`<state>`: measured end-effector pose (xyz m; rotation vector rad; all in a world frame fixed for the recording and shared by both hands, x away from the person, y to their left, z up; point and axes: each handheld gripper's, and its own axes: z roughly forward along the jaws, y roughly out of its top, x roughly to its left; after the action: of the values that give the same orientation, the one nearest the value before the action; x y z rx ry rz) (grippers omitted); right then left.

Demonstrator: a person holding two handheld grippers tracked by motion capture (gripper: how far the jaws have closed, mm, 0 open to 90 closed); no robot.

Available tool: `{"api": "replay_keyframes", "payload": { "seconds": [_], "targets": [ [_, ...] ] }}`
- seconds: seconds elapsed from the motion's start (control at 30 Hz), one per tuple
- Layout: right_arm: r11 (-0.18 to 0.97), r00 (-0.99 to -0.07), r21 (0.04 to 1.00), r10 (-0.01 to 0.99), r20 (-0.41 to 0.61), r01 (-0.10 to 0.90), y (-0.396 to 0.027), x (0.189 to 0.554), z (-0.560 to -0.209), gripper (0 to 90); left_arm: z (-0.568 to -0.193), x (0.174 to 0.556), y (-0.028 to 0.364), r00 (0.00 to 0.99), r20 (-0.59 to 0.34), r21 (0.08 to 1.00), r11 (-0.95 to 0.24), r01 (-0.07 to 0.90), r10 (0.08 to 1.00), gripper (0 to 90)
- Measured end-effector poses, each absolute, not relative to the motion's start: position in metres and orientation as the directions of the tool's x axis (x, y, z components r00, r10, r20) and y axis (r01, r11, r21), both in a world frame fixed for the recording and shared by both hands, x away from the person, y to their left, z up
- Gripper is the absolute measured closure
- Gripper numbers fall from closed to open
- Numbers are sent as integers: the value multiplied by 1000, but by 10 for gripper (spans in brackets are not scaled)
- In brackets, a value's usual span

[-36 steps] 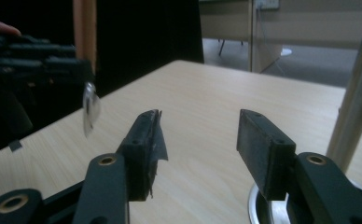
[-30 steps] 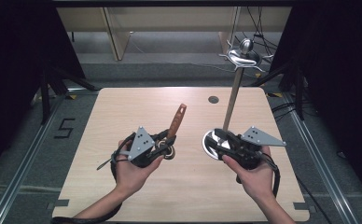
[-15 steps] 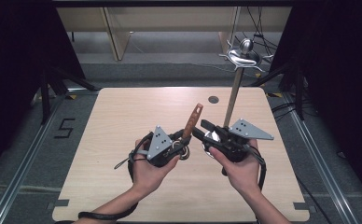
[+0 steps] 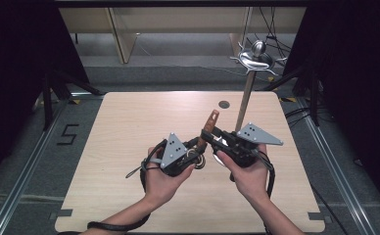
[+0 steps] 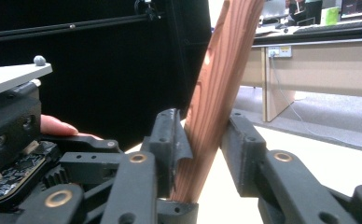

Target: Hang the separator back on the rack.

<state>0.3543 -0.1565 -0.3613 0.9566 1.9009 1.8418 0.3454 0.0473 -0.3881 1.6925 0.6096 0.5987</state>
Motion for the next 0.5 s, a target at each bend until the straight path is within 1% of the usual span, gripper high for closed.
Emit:
{"api": "replay_keyframes", "payload": {
  "seconds": [0.1, 0.13, 0.2, 0.27, 0.4, 0.43, 0.47, 0.5],
  "targets": [
    [-56, -731, 972, 650, 209, 228, -157, 357, -363, 702, -388, 346, 47, 731, 66, 979, -185, 85, 680, 689],
    [-58, -725, 968, 652, 223, 245, -156, 355, -362, 715, -389, 346, 47, 730, 63, 979, -184, 87, 680, 688],
    [-39, -738, 973, 645, 198, 227, -157, 357, -362, 729, -389, 346, 46, 730, 60, 979, -183, 91, 681, 688],
    [-33, -744, 970, 636, 207, 242, -156, 356, -362, 736, -390, 347, 45, 732, 49, 979, -178, 99, 679, 686],
    [-28, -754, 972, 626, 199, 233, -158, 357, -361, 738, -389, 347, 46, 743, 48, 981, -173, 91, 667, 678],
    [-25, -751, 971, 628, 201, 239, -159, 356, -360, 737, -388, 347, 46, 747, 48, 979, -179, 96, 663, 659],
    [-2, -755, 978, 636, 163, 210, -161, 357, -359, 738, -387, 347, 47, 750, 40, 978, -178, 105, 660, 585],
    [-2, -755, 978, 636, 163, 210, -161, 357, -359, 738, -386, 348, 49, 753, 41, 977, -185, 107, 657, 585]
  ]
}}
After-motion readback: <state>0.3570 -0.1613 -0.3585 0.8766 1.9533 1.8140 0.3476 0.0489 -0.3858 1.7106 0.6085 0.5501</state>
